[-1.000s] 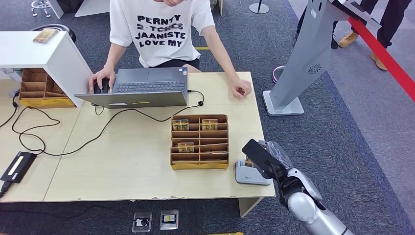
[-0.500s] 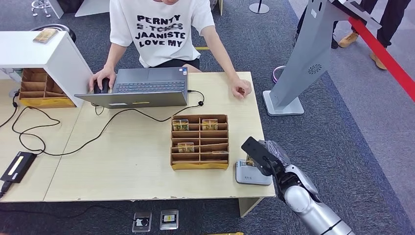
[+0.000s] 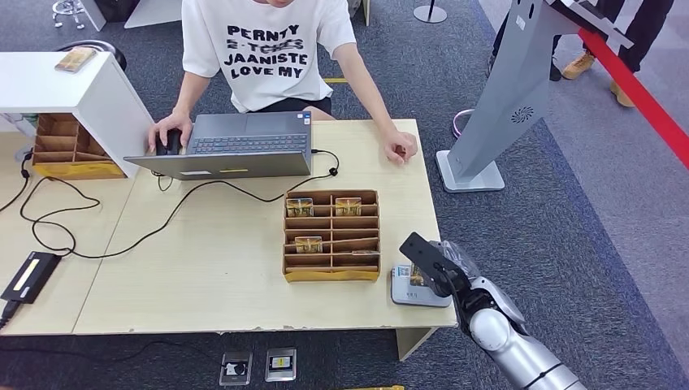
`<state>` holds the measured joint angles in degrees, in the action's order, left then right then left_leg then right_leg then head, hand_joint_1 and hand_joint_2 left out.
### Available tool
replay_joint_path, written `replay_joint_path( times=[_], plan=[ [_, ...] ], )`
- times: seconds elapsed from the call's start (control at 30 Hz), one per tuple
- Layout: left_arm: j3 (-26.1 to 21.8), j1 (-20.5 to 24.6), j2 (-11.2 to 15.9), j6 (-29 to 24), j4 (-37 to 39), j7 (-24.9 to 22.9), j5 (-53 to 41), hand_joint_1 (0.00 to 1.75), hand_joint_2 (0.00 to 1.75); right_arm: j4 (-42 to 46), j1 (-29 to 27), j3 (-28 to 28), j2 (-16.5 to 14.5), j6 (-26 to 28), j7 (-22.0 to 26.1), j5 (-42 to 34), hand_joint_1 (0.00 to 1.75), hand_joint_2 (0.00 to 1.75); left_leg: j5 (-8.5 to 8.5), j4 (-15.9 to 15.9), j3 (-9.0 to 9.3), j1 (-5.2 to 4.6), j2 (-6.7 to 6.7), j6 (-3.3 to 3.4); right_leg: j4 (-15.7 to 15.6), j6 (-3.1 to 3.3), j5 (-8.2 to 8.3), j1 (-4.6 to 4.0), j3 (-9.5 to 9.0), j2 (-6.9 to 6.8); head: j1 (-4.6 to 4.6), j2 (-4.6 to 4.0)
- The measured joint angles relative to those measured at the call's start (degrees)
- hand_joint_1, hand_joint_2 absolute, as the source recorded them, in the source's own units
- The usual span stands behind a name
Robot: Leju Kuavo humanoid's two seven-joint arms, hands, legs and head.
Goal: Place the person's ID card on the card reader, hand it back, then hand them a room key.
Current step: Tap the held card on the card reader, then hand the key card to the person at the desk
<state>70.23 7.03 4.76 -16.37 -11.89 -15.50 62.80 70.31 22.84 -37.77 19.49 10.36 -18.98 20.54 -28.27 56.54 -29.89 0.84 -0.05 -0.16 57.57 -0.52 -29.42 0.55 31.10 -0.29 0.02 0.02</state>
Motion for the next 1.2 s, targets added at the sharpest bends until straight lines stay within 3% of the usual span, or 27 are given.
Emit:
replay_joint_path(
  times=[0.53, 1.0, 1.2],
  plan=[
    [0.0, 0.0, 0.0, -0.1, 0.0, 0.0, 0.2, 0.0, 0.0, -3.6, 1.9, -0.8, -0.5, -1.2, -0.6, -0.7, 1.75, 1.75, 0.0, 0.0, 0.01, 0.0, 0.0, 0.0, 0.0, 0.0, 0.0, 0.0, 0.0, 0.0, 0.0, 0.0],
    [0.0, 0.0, 0.0, -0.1, 0.0, -0.1, 0.2, 0.0, 0.0, -5.1, 2.0, -1.4, -1.2, 0.7, 0.1, -1.0, 1.75, 1.75, 0.0, 0.0, 0.05, 0.0, 0.0, 0.0, 0.0, 0.0, 0.0, 0.0, -0.01, 0.03, 0.0, 0.0],
    [0.0, 0.0, 0.0, -0.1, 0.0, -0.1, 0.3, 0.0, 0.0, -3.7, 1.5, -1.5, -1.3, 1.3, -1.7, 0.2, 1.75, 1.75, 0.0, 0.0, 0.07, 0.0, 0.01, 0.0, 0.0, 0.0, 0.01, 0.0, -0.02, 0.03, -0.01, 0.0]
  ],
)
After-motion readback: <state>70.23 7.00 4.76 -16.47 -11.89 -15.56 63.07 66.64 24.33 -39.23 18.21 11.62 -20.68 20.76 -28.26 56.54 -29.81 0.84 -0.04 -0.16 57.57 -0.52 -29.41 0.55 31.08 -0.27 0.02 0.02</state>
